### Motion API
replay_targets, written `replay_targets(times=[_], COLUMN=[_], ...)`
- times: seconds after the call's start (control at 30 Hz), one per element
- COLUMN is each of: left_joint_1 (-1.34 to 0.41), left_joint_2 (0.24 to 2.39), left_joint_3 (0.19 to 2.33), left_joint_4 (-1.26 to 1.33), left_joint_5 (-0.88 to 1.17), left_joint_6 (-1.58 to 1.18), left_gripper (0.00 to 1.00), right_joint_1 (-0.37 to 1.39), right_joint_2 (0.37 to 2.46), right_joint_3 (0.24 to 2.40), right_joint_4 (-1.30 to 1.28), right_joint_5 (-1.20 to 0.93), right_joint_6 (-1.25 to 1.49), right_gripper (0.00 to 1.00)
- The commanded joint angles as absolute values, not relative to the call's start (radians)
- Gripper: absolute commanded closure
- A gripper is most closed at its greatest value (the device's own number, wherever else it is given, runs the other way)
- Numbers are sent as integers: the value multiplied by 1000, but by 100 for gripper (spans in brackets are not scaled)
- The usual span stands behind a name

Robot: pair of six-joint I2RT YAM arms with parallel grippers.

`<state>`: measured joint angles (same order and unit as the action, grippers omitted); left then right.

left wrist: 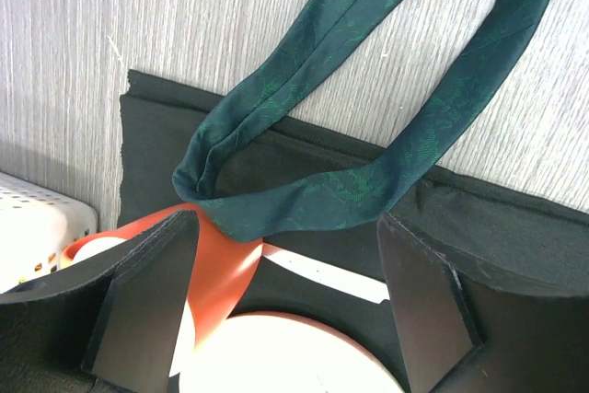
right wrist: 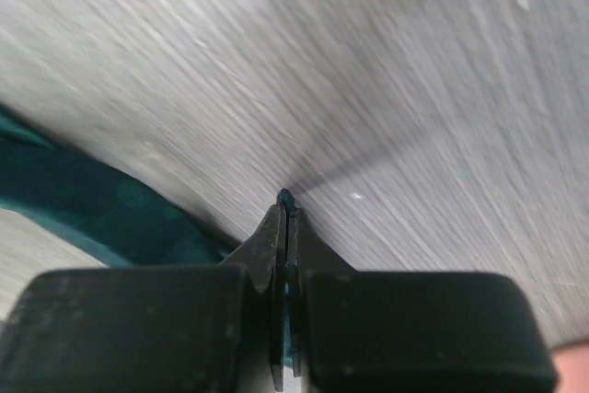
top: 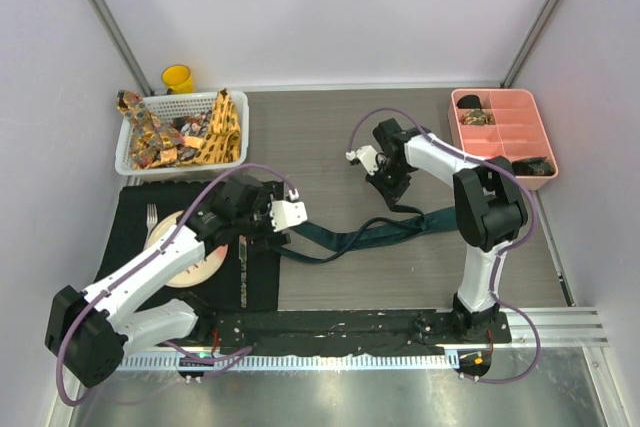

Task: Roll the ties
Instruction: Flatten out the tie at the center of the board.

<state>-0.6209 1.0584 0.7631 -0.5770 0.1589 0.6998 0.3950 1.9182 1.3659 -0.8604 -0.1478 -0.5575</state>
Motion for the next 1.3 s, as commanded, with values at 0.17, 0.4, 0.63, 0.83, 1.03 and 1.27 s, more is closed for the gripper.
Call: replay_targets(times=[0.17,0.4,0.63,0.83,1.03,1.27], left_joint_1=[-601,-600,-580,-572,-572,-574], left_joint_2=[1075,1121,1181,1301,1420,1485], left_joint_3=[808,830,911,1052,1091,1143], left_joint_4=[-554,-569,-623,-774,-795,-818], left_joint_5=[155,158,186,320,259,279], left_joint_6=[687,698,624,607,676,779], left_gripper=[17,17,12,8,8,15], right_joint_1=[246,50,-77,-69,-48,-35], right_joint_2=[1663,1585,1510,1561,1689,1769], right_joint_3=[1298,1140,1147,1201,1198,1088], right_joint_4=[-857,-864,-908,-942,-902,-815], right_joint_5=[-15,66,12,-130,-166,-77], right_joint_6=[-540,-600,-709,-749,-762,-798], right_gripper=[99,68,53,57,61,66])
